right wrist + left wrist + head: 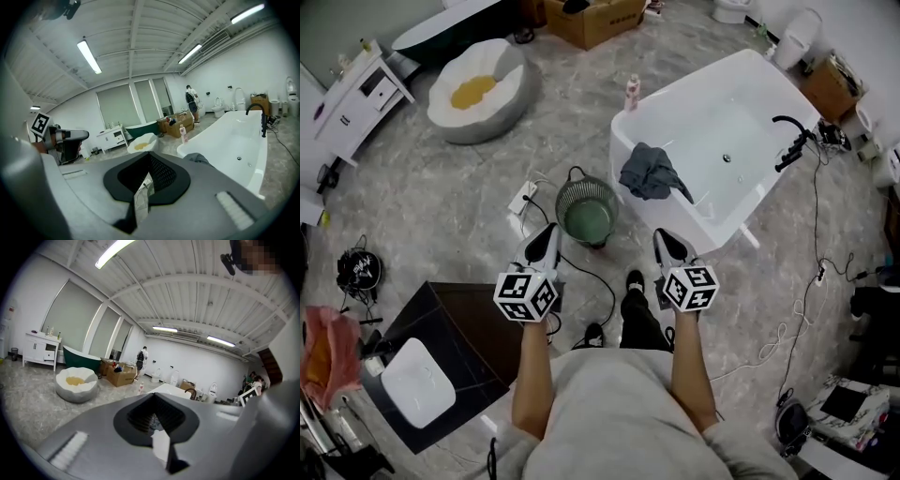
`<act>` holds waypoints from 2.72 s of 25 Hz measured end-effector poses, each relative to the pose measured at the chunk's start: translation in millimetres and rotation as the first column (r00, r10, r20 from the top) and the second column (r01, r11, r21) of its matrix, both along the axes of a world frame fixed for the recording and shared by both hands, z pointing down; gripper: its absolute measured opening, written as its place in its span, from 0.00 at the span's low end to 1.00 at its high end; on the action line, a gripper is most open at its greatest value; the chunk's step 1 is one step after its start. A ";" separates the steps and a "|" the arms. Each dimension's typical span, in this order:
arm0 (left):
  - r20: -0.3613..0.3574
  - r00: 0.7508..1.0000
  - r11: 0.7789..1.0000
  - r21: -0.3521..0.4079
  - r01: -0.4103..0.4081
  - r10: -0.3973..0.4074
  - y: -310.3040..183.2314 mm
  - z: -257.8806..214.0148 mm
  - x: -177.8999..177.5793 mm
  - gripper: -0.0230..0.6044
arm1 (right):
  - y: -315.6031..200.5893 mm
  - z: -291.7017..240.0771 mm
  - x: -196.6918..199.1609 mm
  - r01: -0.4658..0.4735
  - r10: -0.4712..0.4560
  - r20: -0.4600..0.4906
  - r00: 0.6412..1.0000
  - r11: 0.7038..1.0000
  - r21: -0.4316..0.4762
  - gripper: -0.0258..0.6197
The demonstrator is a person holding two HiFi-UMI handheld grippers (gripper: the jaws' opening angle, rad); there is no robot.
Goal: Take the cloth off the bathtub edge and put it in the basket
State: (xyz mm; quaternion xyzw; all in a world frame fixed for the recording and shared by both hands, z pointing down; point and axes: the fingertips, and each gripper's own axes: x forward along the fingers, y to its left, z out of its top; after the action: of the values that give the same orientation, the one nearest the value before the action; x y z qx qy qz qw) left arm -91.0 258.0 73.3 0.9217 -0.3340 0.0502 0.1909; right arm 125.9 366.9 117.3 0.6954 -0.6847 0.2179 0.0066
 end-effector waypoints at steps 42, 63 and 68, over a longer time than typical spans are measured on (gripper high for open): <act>0.234 0.960 0.948 -0.241 0.210 -0.153 -109.8 249.4 121.1 0.13 | -230.0 196.0 235.7 0.110 -0.125 -0.053 0.991 0.967 -0.229 0.04; 0.115 0.924 0.895 -0.316 -0.315 0.366 -165.8 315.9 194.0 0.13 | -295.1 355.9 224.1 0.224 -0.245 0.039 0.969 0.795 -0.563 0.93; 0.140 0.905 0.876 -0.348 -0.334 0.401 -176.4 330.4 167.0 0.13 | -296.4 404.0 225.2 0.209 -0.262 0.028 0.965 0.700 -0.683 0.93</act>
State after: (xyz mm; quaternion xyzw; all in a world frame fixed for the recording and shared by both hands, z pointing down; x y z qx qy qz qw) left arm 76.0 81.6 403.7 0.9154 -0.1577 0.2344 0.2867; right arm 351.1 70.5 521.3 0.5585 -0.6398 0.4255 0.3126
